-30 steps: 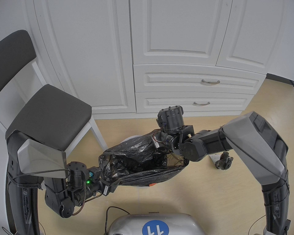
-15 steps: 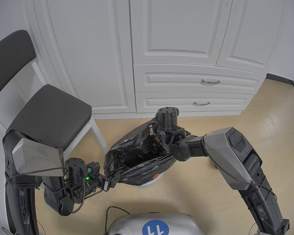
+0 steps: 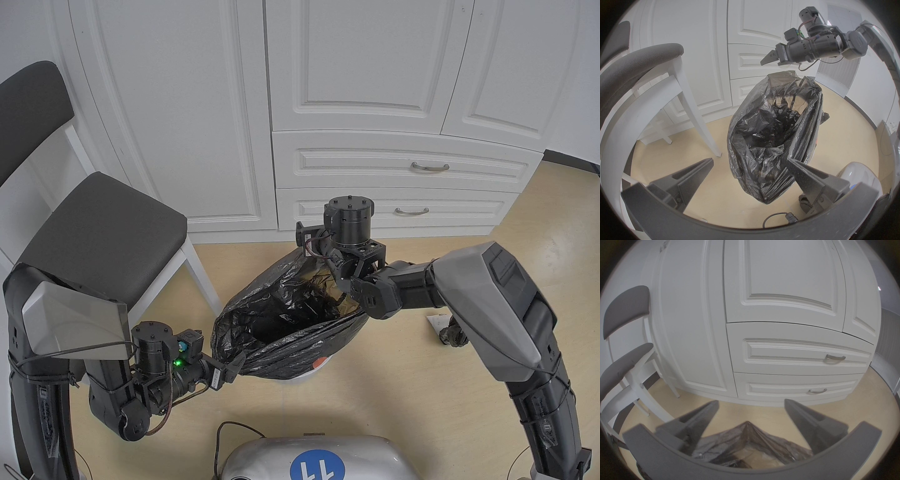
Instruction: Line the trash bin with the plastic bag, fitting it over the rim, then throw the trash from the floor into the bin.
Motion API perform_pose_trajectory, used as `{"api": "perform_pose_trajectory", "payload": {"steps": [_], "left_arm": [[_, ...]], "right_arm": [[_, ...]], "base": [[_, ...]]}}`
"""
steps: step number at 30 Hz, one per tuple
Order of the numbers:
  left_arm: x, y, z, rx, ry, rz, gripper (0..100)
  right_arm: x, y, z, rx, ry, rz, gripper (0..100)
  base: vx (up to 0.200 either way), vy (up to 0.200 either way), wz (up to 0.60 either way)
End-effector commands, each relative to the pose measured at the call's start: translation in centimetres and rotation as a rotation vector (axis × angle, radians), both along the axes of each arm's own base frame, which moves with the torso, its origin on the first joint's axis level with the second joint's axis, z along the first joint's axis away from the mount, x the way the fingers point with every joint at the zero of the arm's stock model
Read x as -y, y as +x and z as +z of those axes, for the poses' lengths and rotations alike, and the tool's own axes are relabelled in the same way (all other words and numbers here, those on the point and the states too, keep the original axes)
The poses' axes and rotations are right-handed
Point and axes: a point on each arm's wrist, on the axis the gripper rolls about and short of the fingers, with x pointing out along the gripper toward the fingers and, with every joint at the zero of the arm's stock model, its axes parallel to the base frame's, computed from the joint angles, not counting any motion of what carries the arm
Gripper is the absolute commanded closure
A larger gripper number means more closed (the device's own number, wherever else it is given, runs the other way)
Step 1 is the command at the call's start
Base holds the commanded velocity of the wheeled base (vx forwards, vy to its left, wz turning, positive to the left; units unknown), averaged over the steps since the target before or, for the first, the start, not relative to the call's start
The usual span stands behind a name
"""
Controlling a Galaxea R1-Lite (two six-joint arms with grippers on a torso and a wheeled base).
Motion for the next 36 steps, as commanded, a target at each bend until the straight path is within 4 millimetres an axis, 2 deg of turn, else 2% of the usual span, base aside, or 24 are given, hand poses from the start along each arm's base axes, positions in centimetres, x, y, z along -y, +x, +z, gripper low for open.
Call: {"api": "perform_pose_trajectory", "payload": {"steps": [1, 3, 5, 8, 9, 11, 12, 13, 14, 15, 18, 21, 27, 30, 36], "left_arm": [[0.1, -0.1, 0.1, 0.001, 0.000, -0.003, 0], [0.1, -0.1, 0.1, 0.002, -0.002, -0.004, 0], [0.1, -0.1, 0.1, 0.000, -0.011, 0.001, 0], [0.2, 0.0, 0.8, 0.005, -0.070, 0.016, 0], [0.5, -0.1, 1.2, 0.003, -0.109, 0.019, 0], [0.6, -0.2, 1.8, 0.012, -0.131, 0.016, 0], [0.6, -0.2, 1.8, 0.012, -0.131, 0.016, 0], [0.6, -0.3, 2.2, 0.020, -0.135, 0.013, 0], [0.6, -0.3, 2.2, 0.020, -0.134, 0.011, 0], [0.6, -0.4, 2.4, 0.026, -0.136, 0.012, 0], [0.5, -0.5, 2.8, 0.033, -0.138, 0.009, 0], [0.5, -0.6, 2.9, 0.039, -0.136, 0.008, 0], [0.5, -0.5, 3.6, 0.065, -0.142, 0.011, 0], [0.5, -0.5, 3.6, 0.068, -0.141, 0.010, 0], [1.0, -1.0, 4.3, 0.080, -0.148, -0.012, 0]], "right_arm": [[1.3, -3.7, 0.9, -0.073, -0.106, 0.049, 0], [2.0, -4.6, -0.5, -0.120, -0.161, 0.076, 0], [2.9, -6.0, -0.5, -0.159, -0.192, 0.084, 0], [4.1, -8.0, 0.5, -0.182, -0.220, 0.099, 0], [4.6, -9.6, 1.4, -0.183, -0.236, 0.113, 0], [5.3, -11.2, 2.2, -0.183, -0.245, 0.125, 0], [5.3, -11.2, 2.2, -0.183, -0.245, 0.125, 0], [6.2, -12.8, 2.7, -0.188, -0.253, 0.133, 0], [6.2, -12.9, 2.7, -0.188, -0.253, 0.135, 0], [7.0, -14.0, 2.9, -0.197, -0.262, 0.139, 0], [8.1, -15.5, 2.8, -0.190, -0.254, 0.139, 0], [8.5, -16.1, 2.6, -0.171, -0.242, 0.140, 0], [8.7, -17.3, 0.7, -0.196, -0.206, 0.138, 0], [8.5, -17.3, -0.5, -0.220, -0.171, 0.132, 0], [8.6, -17.3, -1.6, -0.301, -0.109, 0.107, 0]], "base": [[0.000, 0.000, 0.00], [0.000, 0.000, 0.00], [0.000, 0.000, 0.00], [0.000, 0.000, 0.00], [0.000, 0.000, 0.00], [0.000, 0.000, 0.00], [0.000, 0.000, 0.00], [0.000, 0.000, 0.00], [0.000, 0.000, 0.00], [0.000, 0.000, 0.00], [0.000, 0.000, 0.00], [0.000, 0.000, 0.00], [0.000, 0.000, 0.00], [0.000, 0.000, 0.00], [0.000, 0.000, 0.00]]}}
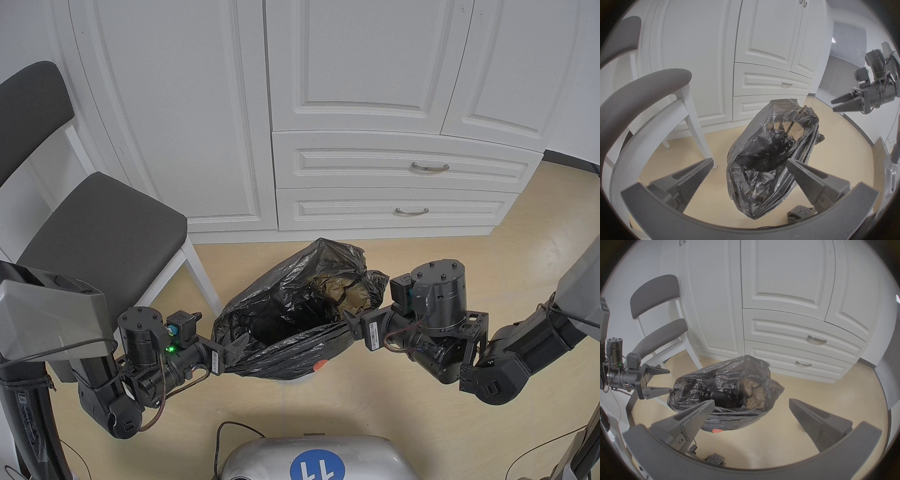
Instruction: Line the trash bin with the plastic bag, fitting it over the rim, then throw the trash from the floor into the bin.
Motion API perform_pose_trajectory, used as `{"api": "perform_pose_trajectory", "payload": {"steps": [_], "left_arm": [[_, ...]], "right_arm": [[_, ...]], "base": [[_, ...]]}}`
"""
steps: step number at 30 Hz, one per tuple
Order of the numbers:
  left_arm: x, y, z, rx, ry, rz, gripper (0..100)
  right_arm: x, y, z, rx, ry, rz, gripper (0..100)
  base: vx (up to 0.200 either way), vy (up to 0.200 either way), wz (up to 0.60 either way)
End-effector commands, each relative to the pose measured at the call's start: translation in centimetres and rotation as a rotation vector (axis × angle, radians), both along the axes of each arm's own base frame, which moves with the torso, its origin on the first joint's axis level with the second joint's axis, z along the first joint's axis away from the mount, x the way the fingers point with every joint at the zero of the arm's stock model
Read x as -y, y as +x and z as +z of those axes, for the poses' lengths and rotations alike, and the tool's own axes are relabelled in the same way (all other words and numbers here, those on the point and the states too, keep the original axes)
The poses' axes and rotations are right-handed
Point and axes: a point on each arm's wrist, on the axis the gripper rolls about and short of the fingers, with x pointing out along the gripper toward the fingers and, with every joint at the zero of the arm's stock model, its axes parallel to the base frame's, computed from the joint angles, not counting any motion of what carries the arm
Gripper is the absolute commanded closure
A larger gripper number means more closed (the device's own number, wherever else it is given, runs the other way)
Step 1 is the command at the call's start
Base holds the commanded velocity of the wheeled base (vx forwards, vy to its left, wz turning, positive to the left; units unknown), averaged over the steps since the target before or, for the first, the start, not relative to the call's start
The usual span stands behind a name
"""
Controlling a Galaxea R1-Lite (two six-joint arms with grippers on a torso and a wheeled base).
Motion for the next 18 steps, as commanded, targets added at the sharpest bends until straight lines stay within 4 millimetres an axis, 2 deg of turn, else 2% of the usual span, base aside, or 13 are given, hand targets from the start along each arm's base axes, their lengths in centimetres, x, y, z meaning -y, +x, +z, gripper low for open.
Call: {"api": "perform_pose_trajectory", "payload": {"steps": [1, 7, 11, 14, 18], "left_arm": [[0.5, -0.5, 0.6, 0.014, -0.008, -0.021, 0], [2.1, -2.6, 1.3, 0.010, -0.009, -0.107, 0], [3.4, -2.1, 0.8, 0.019, -0.010, -0.130, 0], [3.7, -1.8, 0.5, 0.016, -0.010, -0.133, 0], [5.8, -1.6, 0.7, 0.045, -0.034, -0.206, 0]], "right_arm": [[0.1, 0.0, -0.9, -0.058, 0.014, -0.023, 0], [-0.2, 1.4, 0.4, -0.284, 0.164, -0.168, 0], [-1.4, 2.1, 2.2, -0.407, 0.280, -0.194, 0], [-2.2, 2.7, 2.6, -0.465, 0.337, -0.217, 0], [-1.7, 3.0, 3.5, -0.454, 0.370, -0.239, 0]], "base": [[0.000, 0.000, 0.00], [0.000, 0.000, 0.00], [0.000, 0.000, 0.00], [0.000, 0.000, 0.00], [0.000, 0.000, 0.00]]}}
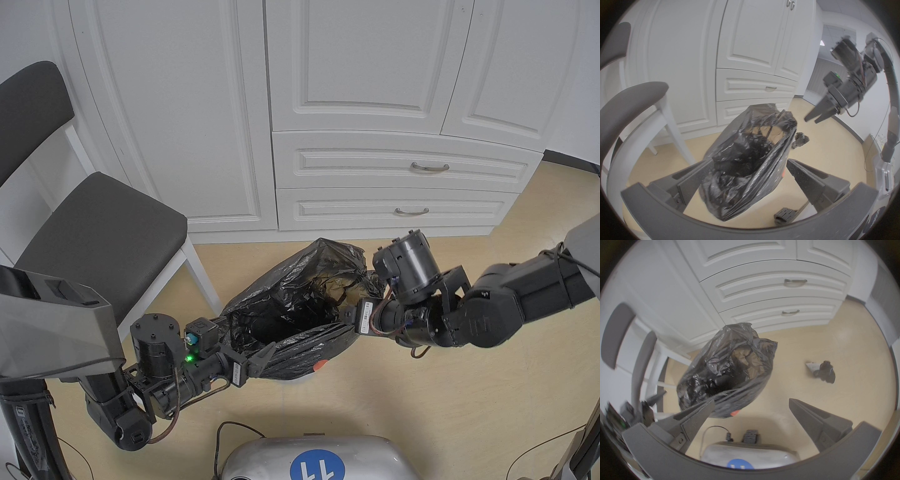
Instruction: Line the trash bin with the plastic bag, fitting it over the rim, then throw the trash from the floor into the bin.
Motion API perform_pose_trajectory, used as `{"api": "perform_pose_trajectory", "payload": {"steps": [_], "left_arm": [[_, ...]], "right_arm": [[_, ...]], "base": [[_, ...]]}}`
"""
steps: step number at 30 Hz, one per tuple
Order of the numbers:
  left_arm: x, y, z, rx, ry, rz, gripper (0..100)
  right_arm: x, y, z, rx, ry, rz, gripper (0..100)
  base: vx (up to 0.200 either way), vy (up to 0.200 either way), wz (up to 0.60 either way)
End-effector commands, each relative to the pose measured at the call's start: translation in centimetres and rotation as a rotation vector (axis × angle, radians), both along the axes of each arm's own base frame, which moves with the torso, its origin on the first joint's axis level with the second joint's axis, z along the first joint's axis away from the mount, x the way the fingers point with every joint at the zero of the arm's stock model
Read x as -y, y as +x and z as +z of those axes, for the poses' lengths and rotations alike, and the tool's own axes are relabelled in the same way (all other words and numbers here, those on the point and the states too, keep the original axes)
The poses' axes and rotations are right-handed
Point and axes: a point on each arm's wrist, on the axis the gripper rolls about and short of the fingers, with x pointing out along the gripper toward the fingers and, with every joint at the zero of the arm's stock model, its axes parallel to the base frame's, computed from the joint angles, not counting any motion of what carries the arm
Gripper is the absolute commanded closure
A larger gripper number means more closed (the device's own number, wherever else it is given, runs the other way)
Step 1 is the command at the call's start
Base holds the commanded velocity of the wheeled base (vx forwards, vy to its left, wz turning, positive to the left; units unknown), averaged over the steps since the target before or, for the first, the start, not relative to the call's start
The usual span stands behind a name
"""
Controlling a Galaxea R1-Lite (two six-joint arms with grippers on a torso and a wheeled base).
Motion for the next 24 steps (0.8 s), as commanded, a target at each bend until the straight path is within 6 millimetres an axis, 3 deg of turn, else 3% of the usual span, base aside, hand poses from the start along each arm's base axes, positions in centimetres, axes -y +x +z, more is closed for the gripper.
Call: {"api": "perform_pose_trajectory", "payload": {"steps": [1, 3, 5, 6, 12, 17, 24], "left_arm": [[3.6, 0.5, -0.3, 0.036, -0.025, -0.108, 0], [4.6, 0.7, -0.5, 0.048, -0.027, -0.140, 0], [7.1, 1.4, -1.0, 0.098, -0.005, -0.262, 0], [7.4, 1.6, -1.3, 0.097, 0.004, -0.275, 0], [10.8, 3.0, -5.2, 0.029, 0.074, -0.340, 0], [11.4, 3.7, -5.6, 0.024, 0.077, -0.341, 0], [11.6, 5.8, -6.1, -0.009, 0.097, -0.306, 0]], "right_arm": [[0.0, 1.1, 1.9, 0.013, 0.067, -0.027, 0], [0.6, 1.2, 2.2, 0.020, 0.066, -0.038, 0], [2.8, 1.8, 2.8, 0.043, 0.016, -0.066, 0], [3.2, 2.0, 2.7, 0.048, -0.006, -0.075, 0], [7.7, 1.9, 4.1, 0.146, -0.186, -0.131, 0], [9.2, 0.9, 5.8, 0.229, -0.193, -0.118, 0], [9.7, 0.6, 6.2, 0.252, -0.203, -0.116, 0]], "base": [[0.000, 0.000, 0.00], [0.000, 0.000, 0.00], [0.000, 0.000, 0.00], [0.000, 0.000, 0.00], [0.000, 0.000, 0.00], [0.000, 0.000, 0.00], [0.000, 0.000, 0.00]]}}
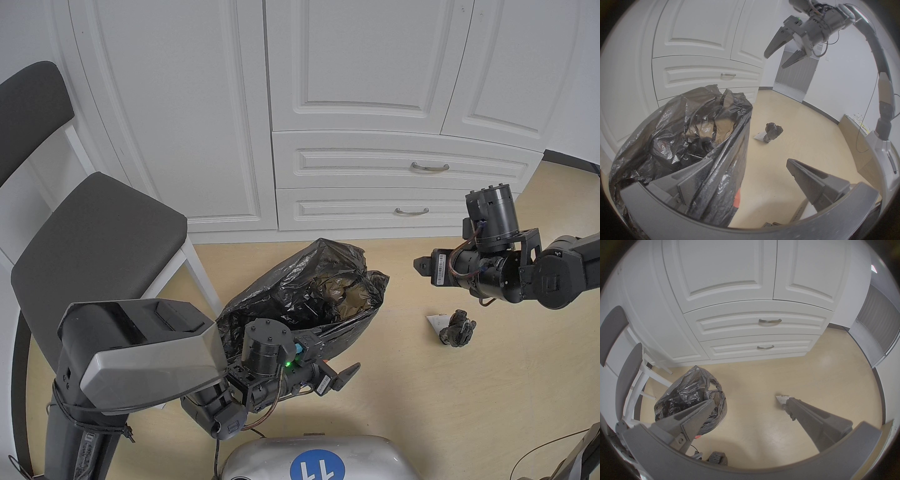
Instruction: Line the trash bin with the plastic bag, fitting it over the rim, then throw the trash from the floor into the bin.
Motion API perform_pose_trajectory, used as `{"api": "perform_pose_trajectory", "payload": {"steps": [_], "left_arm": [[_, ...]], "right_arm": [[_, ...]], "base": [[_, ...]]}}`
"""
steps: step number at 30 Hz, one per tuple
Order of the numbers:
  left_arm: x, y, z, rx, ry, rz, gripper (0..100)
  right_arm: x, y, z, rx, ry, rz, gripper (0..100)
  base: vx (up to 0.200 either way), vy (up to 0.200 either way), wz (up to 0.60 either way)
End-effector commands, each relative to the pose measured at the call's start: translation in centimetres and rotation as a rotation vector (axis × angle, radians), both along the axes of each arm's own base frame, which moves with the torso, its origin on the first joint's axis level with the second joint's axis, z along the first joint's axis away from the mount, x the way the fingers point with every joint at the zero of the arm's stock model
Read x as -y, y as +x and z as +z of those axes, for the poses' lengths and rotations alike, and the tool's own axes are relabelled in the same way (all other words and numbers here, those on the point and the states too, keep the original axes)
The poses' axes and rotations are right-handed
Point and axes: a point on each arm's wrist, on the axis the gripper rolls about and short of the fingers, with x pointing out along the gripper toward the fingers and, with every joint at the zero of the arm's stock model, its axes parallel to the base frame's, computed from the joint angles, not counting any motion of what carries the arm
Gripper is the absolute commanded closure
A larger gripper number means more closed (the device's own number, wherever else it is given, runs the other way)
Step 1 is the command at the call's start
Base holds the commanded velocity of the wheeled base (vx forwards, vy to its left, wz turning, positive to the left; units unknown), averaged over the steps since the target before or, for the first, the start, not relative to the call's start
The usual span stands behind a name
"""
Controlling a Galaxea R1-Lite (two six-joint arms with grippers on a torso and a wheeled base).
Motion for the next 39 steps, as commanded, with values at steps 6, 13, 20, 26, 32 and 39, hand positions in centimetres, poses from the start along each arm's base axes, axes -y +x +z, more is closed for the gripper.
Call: {"api": "perform_pose_trajectory", "payload": {"steps": [6, 13, 20, 26, 32, 39], "left_arm": [[-0.2, 2.4, -1.3, -0.005, 0.005, 0.038, 100], [0.1, 0.6, -1.2, 0.013, -0.010, 0.010, 100], [1.3, -2.7, -0.6, 0.057, -0.054, -0.062, 100], [1.7, -5.1, -0.5, 0.048, -0.058, -0.111, 100], [1.6, -5.2, -2.8, 0.001, -0.025, -0.097, 100], [2.4, -5.9, -4.0, -0.040, -0.026, -0.061, 100]], "right_arm": [[0.7, -0.7, 0.8, 0.023, 0.006, -0.008, 0], [0.7, -0.7, 0.5, 0.013, 0.002, -0.005, 0], [0.4, -0.9, 0.0, -0.002, -0.007, 0.005, 0], [0.5, -1.1, -0.4, -0.015, -0.030, 0.016, 0], [0.4, -1.2, -1.0, -0.037, -0.052, 0.031, 0], [-0.2, -0.9, -2.2, -0.072, -0.065, 0.054, 0]], "base": [[0.000, 0.000, 0.00], [0.000, 0.000, 0.00], [0.000, 0.000, 0.00], [0.000, 0.000, 0.00], [0.000, 0.000, 0.00], [0.000, 0.000, 0.00]]}}
